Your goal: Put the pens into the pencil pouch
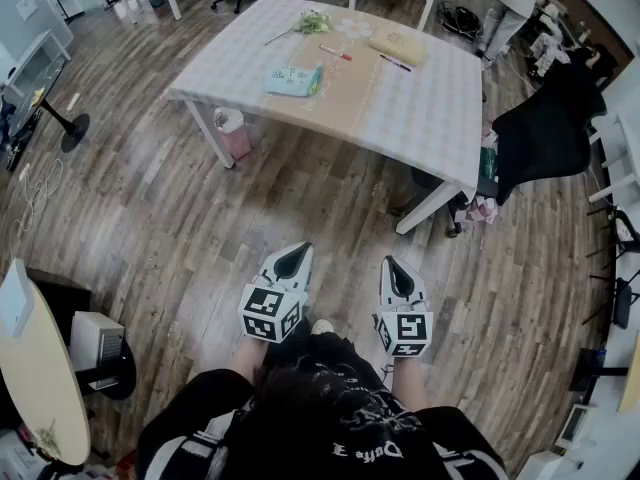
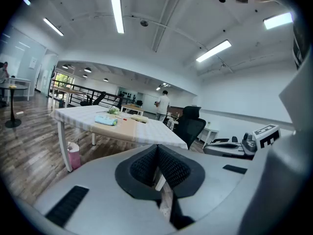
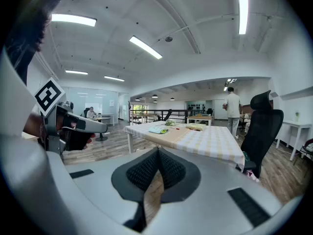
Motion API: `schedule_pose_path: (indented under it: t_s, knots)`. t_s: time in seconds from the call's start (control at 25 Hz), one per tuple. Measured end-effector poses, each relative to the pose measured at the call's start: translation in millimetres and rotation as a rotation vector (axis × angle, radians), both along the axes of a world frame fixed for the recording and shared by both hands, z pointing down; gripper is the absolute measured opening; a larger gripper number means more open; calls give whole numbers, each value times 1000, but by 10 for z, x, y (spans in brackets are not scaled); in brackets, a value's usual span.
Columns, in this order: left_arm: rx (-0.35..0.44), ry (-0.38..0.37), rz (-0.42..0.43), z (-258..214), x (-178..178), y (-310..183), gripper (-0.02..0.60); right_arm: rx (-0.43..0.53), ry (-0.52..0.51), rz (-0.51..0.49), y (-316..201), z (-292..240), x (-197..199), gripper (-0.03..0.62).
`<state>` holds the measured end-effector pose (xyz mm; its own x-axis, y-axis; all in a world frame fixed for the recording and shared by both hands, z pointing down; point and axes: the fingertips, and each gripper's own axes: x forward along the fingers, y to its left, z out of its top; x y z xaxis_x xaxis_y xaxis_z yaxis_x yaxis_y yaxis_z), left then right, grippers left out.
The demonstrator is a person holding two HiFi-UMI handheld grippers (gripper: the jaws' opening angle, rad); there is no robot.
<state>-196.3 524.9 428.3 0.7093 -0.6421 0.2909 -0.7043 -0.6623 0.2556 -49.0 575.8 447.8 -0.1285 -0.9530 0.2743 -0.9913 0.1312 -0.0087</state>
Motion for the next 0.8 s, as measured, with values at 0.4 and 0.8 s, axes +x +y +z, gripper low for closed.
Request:
schedule_pose_path:
  t_s: [0.4, 0.8]
  knots:
    - [24, 4, 19, -59, -67, 56, 20, 19, 21, 26, 75, -100, -30, 8]
    - [41, 35, 8, -91, -230, -36, 22, 37, -30, 70, 52, -101, -9, 105]
